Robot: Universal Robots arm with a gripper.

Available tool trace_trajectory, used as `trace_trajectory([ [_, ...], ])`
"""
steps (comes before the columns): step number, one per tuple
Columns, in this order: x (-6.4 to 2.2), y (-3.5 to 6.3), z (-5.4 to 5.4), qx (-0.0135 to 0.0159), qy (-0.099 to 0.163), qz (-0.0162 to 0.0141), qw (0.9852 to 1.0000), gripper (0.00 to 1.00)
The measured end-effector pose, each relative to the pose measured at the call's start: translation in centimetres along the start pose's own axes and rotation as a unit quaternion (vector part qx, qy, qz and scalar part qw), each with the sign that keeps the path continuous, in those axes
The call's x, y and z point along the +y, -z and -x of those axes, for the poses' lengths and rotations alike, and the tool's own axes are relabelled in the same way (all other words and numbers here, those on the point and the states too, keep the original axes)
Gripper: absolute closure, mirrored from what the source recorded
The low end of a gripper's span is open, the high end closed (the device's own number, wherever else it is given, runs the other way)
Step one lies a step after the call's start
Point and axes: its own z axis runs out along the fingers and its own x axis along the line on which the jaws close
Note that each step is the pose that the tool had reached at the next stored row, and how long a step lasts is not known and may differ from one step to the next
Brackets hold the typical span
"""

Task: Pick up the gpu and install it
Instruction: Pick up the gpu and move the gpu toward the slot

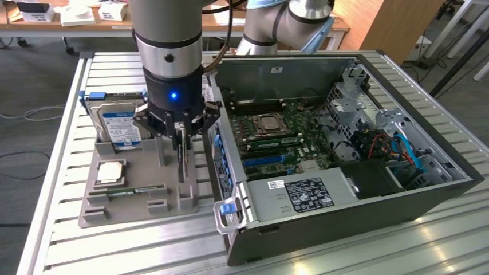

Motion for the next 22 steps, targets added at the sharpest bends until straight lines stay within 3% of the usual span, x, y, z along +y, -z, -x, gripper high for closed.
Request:
trace_trajectory([
  [6,0.02,0.44,0.0,0.0,0.0,0.0,1.0,0.73],
  [22,0.35,7.35,0.1,-0.0001,0.0,0.0,1.0,0.73],
])
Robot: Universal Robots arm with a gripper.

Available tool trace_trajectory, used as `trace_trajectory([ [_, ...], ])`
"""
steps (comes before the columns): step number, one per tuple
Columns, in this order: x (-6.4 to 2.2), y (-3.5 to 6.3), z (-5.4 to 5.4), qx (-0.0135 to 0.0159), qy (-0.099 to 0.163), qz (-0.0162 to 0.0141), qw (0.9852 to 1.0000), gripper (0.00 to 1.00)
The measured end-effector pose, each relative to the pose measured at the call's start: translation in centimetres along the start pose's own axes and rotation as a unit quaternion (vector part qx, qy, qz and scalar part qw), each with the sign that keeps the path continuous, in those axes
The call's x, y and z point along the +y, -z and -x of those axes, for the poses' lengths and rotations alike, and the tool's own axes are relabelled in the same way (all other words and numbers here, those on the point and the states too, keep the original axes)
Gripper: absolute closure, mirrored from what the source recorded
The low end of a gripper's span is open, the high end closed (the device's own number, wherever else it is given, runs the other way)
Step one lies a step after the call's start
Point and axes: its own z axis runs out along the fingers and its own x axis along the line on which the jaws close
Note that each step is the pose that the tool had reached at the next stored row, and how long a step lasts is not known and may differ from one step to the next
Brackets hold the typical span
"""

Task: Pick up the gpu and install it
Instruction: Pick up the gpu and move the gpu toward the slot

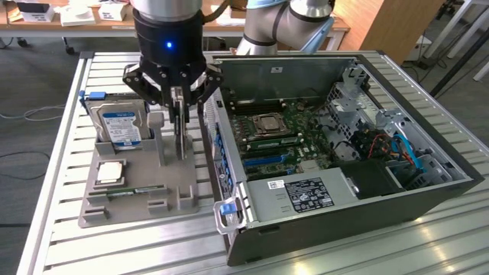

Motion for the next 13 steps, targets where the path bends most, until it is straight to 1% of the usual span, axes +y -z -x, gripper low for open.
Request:
trace_trajectory([
  [13,0.28,5.86,0.1,0.0,0.0,0.0,1.0,0.73],
])
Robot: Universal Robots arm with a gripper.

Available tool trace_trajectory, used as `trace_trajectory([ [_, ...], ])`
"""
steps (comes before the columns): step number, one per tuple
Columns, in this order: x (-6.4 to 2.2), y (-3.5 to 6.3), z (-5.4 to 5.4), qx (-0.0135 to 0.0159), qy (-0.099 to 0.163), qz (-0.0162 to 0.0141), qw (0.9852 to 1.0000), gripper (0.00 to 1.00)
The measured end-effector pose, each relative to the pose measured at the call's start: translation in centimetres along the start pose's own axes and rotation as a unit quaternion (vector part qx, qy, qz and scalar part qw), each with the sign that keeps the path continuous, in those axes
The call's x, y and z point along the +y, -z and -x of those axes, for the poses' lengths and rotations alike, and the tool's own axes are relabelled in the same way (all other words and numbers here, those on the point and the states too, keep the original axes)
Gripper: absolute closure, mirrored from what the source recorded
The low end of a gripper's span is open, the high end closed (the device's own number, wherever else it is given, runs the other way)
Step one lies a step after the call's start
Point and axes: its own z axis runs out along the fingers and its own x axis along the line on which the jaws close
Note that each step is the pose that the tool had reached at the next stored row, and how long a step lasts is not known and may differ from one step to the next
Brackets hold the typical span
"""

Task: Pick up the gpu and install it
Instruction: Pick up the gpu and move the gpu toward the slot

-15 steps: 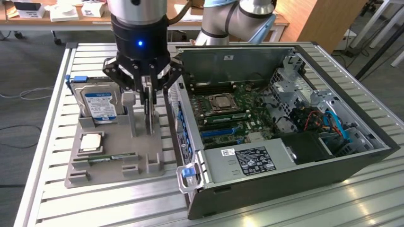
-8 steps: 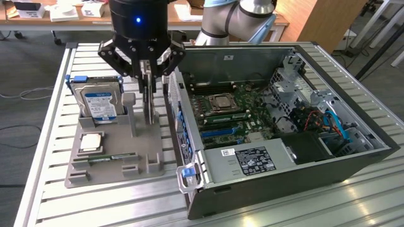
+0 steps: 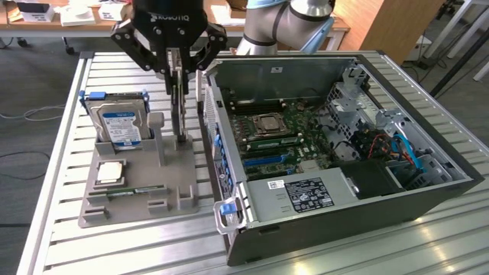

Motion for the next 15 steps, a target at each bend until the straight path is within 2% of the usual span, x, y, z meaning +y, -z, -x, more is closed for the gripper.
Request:
trace_trajectory([
  [3,0.07,1.43,0.0,0.0,0.0,0.0,1.0,0.73],
  [4,0.07,1.58,0.0,0.0,0.0,0.0,1.0,0.73],
  [15,0.08,1.61,0.0,0.0,0.0,0.0,1.0,0.73],
])
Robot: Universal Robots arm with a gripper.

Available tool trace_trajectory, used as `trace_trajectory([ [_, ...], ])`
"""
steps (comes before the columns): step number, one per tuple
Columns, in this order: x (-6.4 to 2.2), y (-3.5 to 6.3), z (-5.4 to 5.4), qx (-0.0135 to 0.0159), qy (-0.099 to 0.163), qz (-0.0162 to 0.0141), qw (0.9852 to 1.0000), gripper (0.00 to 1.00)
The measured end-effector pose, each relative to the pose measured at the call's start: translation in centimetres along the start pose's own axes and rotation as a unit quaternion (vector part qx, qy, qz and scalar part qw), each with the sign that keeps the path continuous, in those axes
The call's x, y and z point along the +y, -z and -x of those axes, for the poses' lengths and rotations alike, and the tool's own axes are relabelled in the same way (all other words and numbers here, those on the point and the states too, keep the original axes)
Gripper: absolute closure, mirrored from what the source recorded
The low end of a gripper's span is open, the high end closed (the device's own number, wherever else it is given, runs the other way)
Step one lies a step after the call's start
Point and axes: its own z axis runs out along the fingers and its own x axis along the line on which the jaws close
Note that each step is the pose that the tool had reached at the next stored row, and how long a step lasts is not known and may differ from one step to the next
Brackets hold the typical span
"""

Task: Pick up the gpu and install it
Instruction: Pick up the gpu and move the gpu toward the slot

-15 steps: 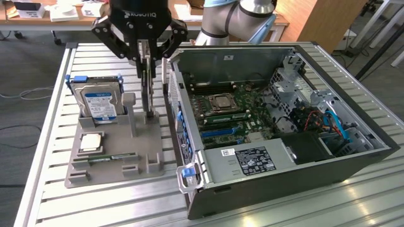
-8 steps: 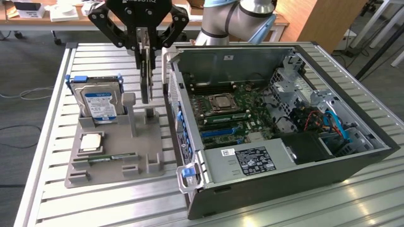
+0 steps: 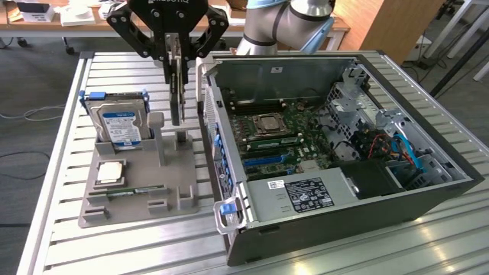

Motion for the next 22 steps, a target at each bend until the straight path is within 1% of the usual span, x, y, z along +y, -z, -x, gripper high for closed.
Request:
trace_trajectory([
  [5,0.03,0.0,0.4,0.0,0.0,0.0,1.0,0.73],
  [9,0.1,0.01,1.2,0.0,0.0,0.0,1.0,0.73],
  [17,0.29,0.09,3.3,0.0,0.0,0.0001,1.0,0.73],
  [22,0.45,0.05,5.1,-0.0001,0.0,0.0002,1.0,0.73],
])
